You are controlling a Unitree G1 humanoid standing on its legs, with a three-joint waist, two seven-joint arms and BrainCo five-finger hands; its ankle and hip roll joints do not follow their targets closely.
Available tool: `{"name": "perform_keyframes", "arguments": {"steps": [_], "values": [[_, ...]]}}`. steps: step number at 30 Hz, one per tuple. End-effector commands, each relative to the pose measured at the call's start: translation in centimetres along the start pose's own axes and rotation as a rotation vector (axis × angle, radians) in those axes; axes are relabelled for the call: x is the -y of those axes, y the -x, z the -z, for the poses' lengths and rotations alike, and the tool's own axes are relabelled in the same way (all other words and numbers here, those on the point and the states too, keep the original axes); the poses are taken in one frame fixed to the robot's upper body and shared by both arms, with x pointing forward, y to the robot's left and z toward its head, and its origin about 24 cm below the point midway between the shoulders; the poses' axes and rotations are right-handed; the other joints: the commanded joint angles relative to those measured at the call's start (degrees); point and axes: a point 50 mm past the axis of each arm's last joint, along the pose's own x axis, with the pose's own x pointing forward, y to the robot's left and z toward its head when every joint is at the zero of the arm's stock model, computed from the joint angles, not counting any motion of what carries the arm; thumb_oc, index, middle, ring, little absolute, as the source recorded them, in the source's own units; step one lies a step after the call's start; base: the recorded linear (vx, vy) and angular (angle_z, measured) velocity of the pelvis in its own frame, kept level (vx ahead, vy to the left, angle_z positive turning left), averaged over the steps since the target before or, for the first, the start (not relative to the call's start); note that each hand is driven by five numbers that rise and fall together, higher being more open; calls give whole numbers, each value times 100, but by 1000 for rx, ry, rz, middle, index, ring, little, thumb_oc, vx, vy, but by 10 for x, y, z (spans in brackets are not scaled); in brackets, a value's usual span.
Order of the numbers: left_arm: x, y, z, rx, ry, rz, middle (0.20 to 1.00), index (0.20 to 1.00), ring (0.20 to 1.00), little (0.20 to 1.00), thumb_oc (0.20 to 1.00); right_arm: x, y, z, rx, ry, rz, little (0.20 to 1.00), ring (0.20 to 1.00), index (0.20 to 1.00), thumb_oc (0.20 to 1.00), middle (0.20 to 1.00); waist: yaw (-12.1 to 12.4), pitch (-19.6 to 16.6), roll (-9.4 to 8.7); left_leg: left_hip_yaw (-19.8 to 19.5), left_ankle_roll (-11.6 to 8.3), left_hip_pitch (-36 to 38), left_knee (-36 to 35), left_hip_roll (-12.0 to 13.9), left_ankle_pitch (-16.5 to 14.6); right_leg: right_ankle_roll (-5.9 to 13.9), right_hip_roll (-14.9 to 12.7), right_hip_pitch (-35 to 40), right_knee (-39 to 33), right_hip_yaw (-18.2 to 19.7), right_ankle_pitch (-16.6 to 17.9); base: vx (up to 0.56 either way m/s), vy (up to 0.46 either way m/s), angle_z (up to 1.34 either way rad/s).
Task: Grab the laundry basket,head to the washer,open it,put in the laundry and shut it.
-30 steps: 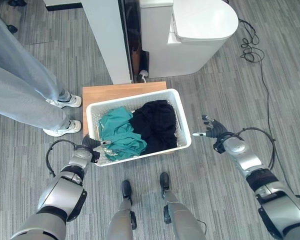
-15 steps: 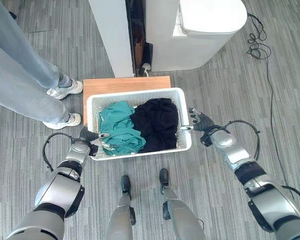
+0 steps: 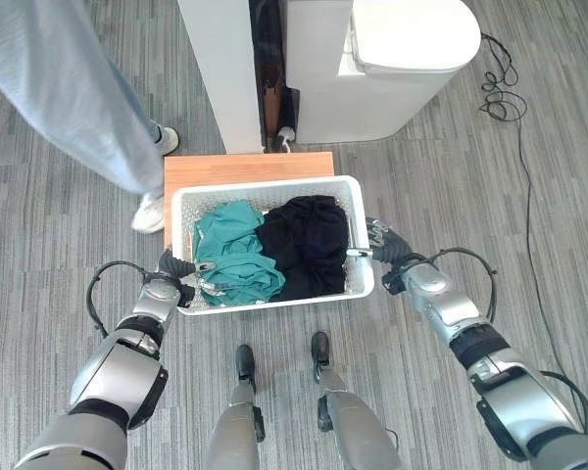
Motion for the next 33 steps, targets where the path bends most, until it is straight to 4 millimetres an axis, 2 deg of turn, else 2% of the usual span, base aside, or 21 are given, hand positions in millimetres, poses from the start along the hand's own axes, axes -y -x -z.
{"name": "perform_keyframes", "arguments": {"steps": [1, 4, 9, 19, 23, 26, 29, 31, 33], "values": [[23, 3, 4, -17, -27, 46, 1000, 1000, 1000, 1000, 1000, -35, 2, 20, -50, -73, -121, 1000, 1000, 1000, 1000, 1000, 164, -5, -199, -358, 79, -22, 22, -160, -227, 547, -388, -102, -6, 142, -31, 0, 0, 0], [29, 4, 6, -21, -28, 61, 1000, 1000, 1000, 1000, 1000, -38, 5, 34, -102, -133, -129, 1000, 1000, 1000, 1000, 1000, 172, -8, -187, -370, 79, -43, 22, -169, -217, 543, -385, -130, -6, 147, -25, 0, 0, 0], [34, 6, 9, -31, -27, 72, 1000, 1000, 1000, 1000, 1000, -40, 6, 45, -141, -169, -117, 1000, 1000, 1000, 1000, 1000, 179, -17, -172, -372, 73, -56, 22, -172, -208, 540, -385, -120, -6, 139, -32, 0, 0, 0], [46, 9, 10, -26, -14, 100, 1000, 1000, 1000, 1000, 1000, -40, 8, 49, -150, -209, -89, 1000, 1000, 1000, 1000, 1000, 200, -50, -143, -394, 76, -125, 22, -168, -186, 540, -389, -171, -6, 130, -30, 0, 0, 0], [52, 11, 16, -33, -22, 119, 1000, 1000, 1000, 1000, 1000, -31, 6, 37, -96, -144, -46, 1000, 1000, 1000, 1000, 1000, 178, -58, -113, -396, 80, -142, 22, -165, -187, 539, -396, -187, -6, 116, -29, 0, 0, 0], [54, 12, 19, -39, -26, 125, 1000, 1000, 1000, 1000, 1000, -27, 7, 35, -83, -125, -30, 1000, 1000, 1000, 1000, 1000, 170, -78, -107, -386, 85, -127, 22, -164, -201, 537, -395, -173, -6, 121, -41, 0, 0, 0], [56, 13, 21, -40, -29, 127, 1000, 1000, 1000, 1000, 1000, -13, 8, 26, -40, -70, 23, 1000, 1000, 1000, 1000, 1000, 160, -112, -88, -386, 96, -127, 22, -171, -213, 534, -392, -180, -6, 131, -45, 0, 0, 0], [56, 13, 21, -40, -29, 127, 1000, 1000, 1000, 1000, 1000, -13, 8, 26, -40, -70, 23, 1000, 1000, 1000, 1000, 1000, 161, -114, -87, -385, 96, -128, 22, -171, -213, 534, -392, -181, -6, 131, -44, 0, 0, 0], [54, 13, 22, -44, -24, 121, 1000, 1000, 1000, 1000, 1000, -11, 9, 17, 4, -89, 24, 1000, 1000, 1000, 1000, 1000, 150, -113, -89, -382, 100, -129, 22, -170, -216, 533, -393, -191, -6, 139, -38, 0, 0, 0]]}}
